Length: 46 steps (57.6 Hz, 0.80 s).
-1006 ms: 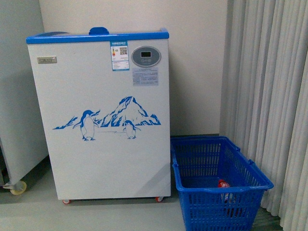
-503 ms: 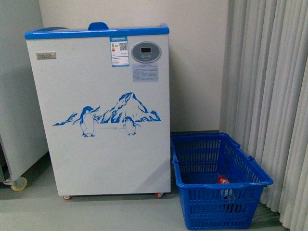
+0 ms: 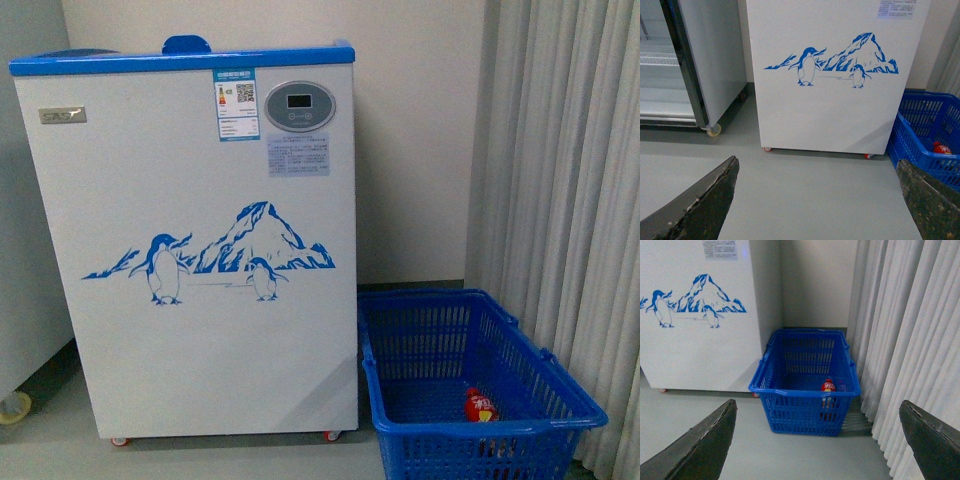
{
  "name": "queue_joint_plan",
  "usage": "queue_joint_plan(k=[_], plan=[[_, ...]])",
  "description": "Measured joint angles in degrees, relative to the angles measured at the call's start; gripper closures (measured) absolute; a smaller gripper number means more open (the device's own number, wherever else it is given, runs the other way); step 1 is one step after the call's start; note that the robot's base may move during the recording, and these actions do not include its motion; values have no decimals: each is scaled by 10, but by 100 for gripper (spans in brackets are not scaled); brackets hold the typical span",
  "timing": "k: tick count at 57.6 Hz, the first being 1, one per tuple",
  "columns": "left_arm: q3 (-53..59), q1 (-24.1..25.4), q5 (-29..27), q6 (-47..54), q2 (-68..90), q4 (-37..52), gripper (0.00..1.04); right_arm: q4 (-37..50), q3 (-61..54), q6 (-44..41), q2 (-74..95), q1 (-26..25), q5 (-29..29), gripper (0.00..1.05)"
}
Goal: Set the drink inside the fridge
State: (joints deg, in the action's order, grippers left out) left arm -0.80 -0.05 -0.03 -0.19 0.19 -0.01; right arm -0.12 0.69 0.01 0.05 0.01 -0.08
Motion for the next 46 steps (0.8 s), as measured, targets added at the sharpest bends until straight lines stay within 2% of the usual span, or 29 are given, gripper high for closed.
queue_joint_plan(k=[46], plan=[[0, 0, 0, 0, 0, 0, 8, 0, 0, 0, 0, 0, 0, 7]])
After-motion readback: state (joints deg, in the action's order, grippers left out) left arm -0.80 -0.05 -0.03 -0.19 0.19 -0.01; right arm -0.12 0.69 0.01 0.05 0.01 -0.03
